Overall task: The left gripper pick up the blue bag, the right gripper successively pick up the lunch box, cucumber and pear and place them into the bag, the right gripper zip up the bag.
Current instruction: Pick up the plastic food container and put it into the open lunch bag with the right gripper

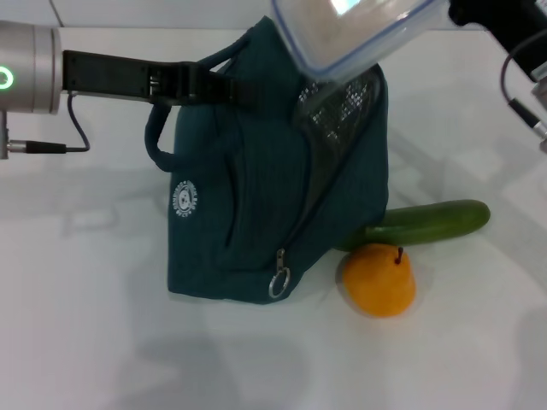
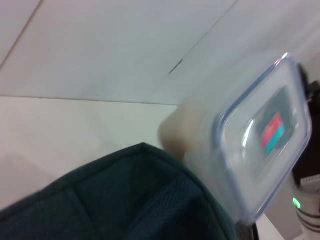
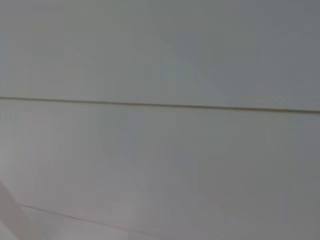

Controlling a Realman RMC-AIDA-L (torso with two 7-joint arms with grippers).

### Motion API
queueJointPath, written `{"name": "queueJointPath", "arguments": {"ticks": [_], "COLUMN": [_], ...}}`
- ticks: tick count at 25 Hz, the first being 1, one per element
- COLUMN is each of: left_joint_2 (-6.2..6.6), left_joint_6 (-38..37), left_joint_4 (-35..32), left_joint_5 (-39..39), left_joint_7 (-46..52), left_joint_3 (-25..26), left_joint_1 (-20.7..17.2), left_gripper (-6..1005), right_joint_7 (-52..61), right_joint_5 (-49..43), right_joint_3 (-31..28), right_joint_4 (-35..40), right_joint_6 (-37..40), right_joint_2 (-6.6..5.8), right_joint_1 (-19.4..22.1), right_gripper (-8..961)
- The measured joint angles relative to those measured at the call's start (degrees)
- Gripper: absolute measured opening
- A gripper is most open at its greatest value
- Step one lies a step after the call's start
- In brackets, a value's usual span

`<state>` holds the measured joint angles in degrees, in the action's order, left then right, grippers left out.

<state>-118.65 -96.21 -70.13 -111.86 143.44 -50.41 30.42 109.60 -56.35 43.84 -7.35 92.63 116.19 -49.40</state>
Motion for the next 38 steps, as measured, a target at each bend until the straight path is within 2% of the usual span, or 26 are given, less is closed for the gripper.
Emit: {"name": "queueJointPath", "arguments": {"ticks": [9,19,28,34,38], "left_joint_2": [0.19,0.17,0.28,0.31,0.35], "left_joint_6": [1.63,2.09,2.09,1.96,1.91], "left_joint_4": [0.0,0.79,0.93,1.03,0.95], "left_joint_5": [-0.01,0.07,0.21,0.31,0.35], "left_joint_7": [-1.13,-2.4,-2.64,-2.64,-2.64], "left_joint_3": [0.05,0.05,0.05,0.05,0.05], "left_joint_1": [-0.33,0.25,0.45,0.43,0.46], "left_gripper": [49,49,49,49,49], "right_joint_7": [-1.58,-2.2,-2.67,-2.54,-2.54], "right_joint_5": [-3.86,-7.3,-8.63,-8.61,-8.58], "right_joint_3": [-0.04,0.13,0.43,-0.03,-0.02], "right_joint_4": [-0.13,0.37,1.88,1.63,1.68], "right_joint_6": [-4.29,-7.95,-7.99,-8.94,-8.67], "right_joint_2": [0.0,0.0,0.0,0.0,0.0], "right_joint_1": [-0.04,-1.88,-3.3,-2.98,-2.85], "right_gripper": [98,98,98,273,341]}}
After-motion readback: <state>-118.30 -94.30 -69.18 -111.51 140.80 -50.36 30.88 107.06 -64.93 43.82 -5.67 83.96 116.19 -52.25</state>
